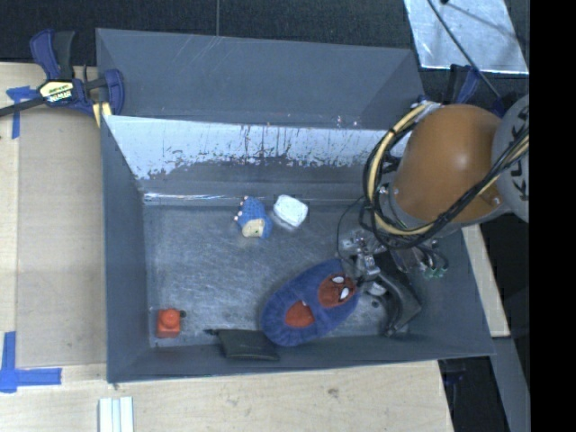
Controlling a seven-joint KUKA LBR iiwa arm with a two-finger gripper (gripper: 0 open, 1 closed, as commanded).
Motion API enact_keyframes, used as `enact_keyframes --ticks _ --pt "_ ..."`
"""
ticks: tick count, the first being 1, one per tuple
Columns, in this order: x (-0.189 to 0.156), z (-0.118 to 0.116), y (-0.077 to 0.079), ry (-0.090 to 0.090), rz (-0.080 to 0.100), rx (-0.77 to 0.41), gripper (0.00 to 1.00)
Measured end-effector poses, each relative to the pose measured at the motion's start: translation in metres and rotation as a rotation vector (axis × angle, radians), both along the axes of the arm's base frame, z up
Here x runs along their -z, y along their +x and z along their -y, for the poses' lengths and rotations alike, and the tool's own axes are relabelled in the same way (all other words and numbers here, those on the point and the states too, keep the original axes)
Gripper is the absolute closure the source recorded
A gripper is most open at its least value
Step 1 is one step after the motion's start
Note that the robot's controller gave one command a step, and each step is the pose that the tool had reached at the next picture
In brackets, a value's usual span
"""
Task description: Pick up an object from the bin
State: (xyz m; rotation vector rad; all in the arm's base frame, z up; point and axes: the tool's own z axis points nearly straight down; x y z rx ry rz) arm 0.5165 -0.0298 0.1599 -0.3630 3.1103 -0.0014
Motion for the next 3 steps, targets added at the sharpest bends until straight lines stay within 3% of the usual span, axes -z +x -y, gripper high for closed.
enact_keyframes --ticks 1,2,3 --pt "-0.09 -0.005 -0.003 -0.001 0.003 0.01 1.0" --pt "0.001 0.005 -0.027 0.0 -0.016 0.084 1.0" --pt "-0.083 -0.002 -0.023 0.0 0.002 0.097 1.0"
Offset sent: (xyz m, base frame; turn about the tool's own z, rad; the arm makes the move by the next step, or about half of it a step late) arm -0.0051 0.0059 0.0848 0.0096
